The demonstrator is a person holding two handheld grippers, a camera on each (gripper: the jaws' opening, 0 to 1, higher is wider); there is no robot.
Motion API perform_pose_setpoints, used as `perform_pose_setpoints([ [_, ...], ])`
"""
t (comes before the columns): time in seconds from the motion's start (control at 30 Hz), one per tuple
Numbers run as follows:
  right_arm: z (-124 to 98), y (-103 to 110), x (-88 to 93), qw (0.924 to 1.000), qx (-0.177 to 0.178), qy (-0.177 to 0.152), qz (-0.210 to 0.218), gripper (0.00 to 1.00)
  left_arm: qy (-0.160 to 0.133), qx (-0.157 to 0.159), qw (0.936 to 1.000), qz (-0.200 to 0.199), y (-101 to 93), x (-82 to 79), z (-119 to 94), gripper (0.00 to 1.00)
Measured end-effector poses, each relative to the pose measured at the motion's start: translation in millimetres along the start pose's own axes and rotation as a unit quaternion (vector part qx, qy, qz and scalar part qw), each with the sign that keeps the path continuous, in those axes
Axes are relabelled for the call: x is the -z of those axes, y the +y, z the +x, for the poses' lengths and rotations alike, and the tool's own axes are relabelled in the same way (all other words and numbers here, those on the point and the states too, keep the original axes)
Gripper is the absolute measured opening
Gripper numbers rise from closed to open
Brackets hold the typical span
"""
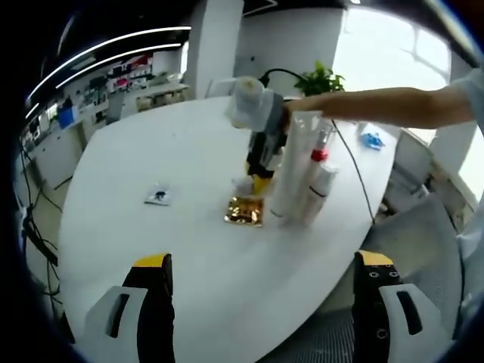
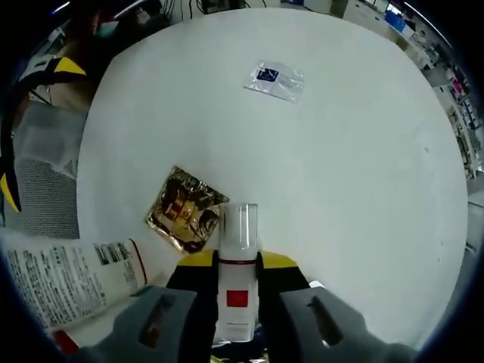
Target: Arrange the skincare products in the storage area until every visible bottle or jar stands upright without overlapping.
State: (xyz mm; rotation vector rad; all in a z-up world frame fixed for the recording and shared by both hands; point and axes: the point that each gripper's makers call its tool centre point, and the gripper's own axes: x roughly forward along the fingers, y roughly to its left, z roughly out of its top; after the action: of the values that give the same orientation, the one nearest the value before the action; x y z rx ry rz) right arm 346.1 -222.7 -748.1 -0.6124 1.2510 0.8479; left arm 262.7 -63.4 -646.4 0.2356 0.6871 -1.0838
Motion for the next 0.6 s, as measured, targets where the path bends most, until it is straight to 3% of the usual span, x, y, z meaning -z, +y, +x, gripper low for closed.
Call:
perform_pose_setpoints([
  [0.17,-6.5,-3.6,-2.2,0.9996,0.02,-0.022,-0.003,0.18,-0.004,-0.005,1.0,0.003,0.5,-2.5,-4.2,0.97],
  [0.33,-32.9,-12.7,-20.1,0.9953,0.041,-0.087,0.012,0.17,-0.004,-0.011,0.9999,0.006,3.6,-2.0,-6.1,0.97],
  [0.6,-90.1,-27.1,-47.4,0.9745,0.103,-0.198,0.024,0.17,-0.006,-0.014,0.9998,0.01,2.0,-7.0,-6.2,0.95],
])
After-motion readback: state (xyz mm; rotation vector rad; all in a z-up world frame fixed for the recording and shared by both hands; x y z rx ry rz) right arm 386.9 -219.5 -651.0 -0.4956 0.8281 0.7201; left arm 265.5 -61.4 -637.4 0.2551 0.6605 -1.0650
